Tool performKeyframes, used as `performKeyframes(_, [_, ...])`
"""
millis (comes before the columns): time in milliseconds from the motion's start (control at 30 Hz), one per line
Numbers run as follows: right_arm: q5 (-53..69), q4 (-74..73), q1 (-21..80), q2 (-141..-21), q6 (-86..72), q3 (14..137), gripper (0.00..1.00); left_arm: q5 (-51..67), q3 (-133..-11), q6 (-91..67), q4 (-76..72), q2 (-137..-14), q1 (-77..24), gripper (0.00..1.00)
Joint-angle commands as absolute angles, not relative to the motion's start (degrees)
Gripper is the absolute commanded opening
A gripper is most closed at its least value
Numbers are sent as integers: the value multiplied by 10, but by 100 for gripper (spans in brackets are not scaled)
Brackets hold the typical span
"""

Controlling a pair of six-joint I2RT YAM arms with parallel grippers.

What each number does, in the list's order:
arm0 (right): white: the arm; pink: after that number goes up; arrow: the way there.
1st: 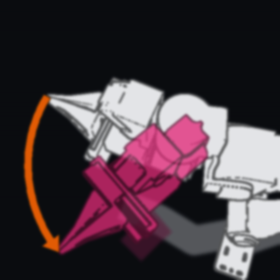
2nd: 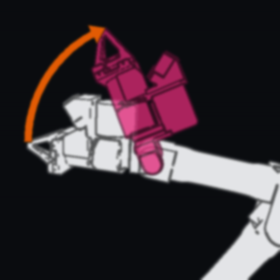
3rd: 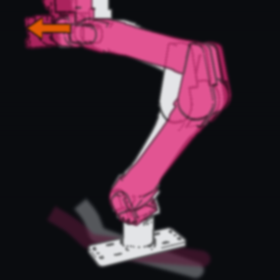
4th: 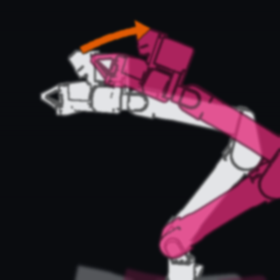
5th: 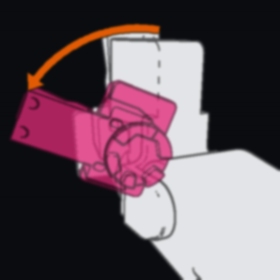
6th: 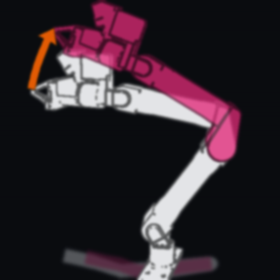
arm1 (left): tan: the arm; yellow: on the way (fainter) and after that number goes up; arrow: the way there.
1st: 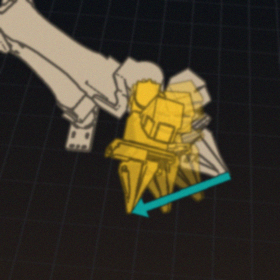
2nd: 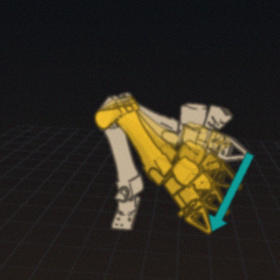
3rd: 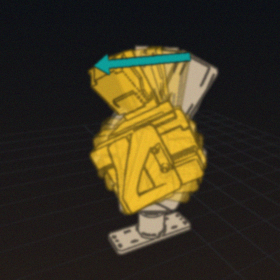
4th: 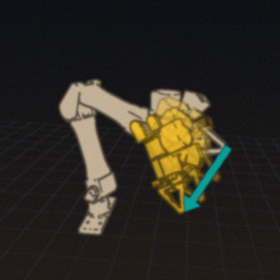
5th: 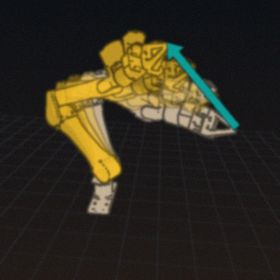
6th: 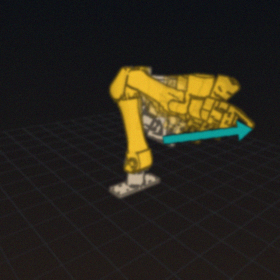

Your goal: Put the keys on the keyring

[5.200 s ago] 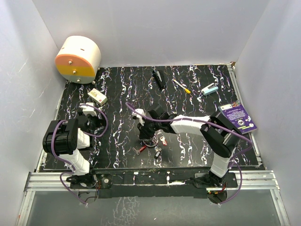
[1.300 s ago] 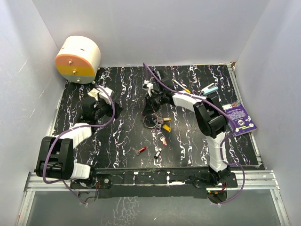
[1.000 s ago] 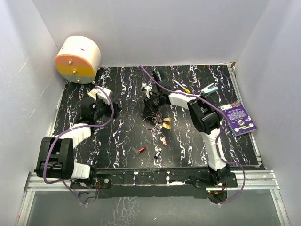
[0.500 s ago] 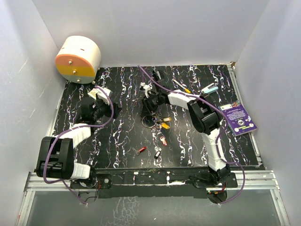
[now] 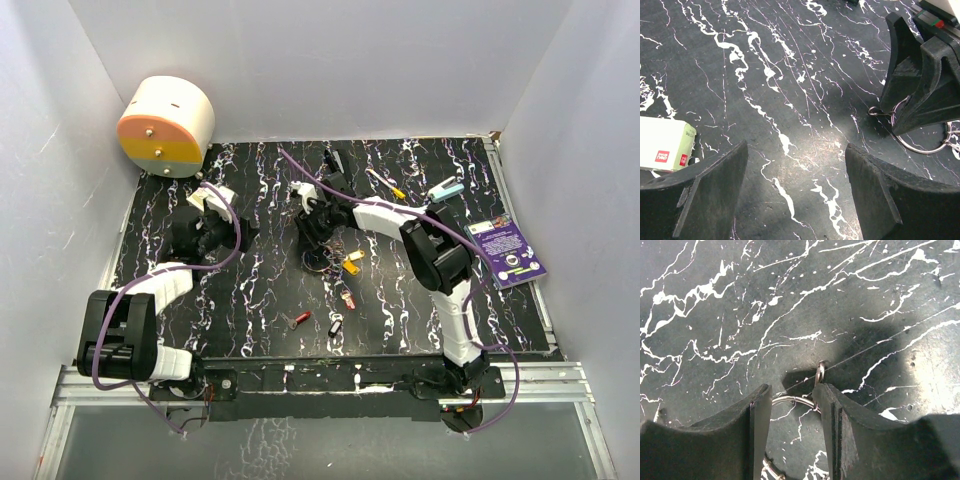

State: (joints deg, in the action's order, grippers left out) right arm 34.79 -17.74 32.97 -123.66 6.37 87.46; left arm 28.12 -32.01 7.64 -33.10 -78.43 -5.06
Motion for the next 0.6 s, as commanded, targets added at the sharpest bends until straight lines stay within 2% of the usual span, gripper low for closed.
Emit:
performKeyframes(0, [336,-156,327,-1194,67,865,47,300,-318,73,-347,-773,-47,77])
performKeyframes(267, [322,-140,336,-1168,64,843,41,301,-316,73,-351,-772,-46,77])
performKeyframes(567, [366,-141,338,-1132,37,854,43,302,-315,73,-354,-774,-46,77])
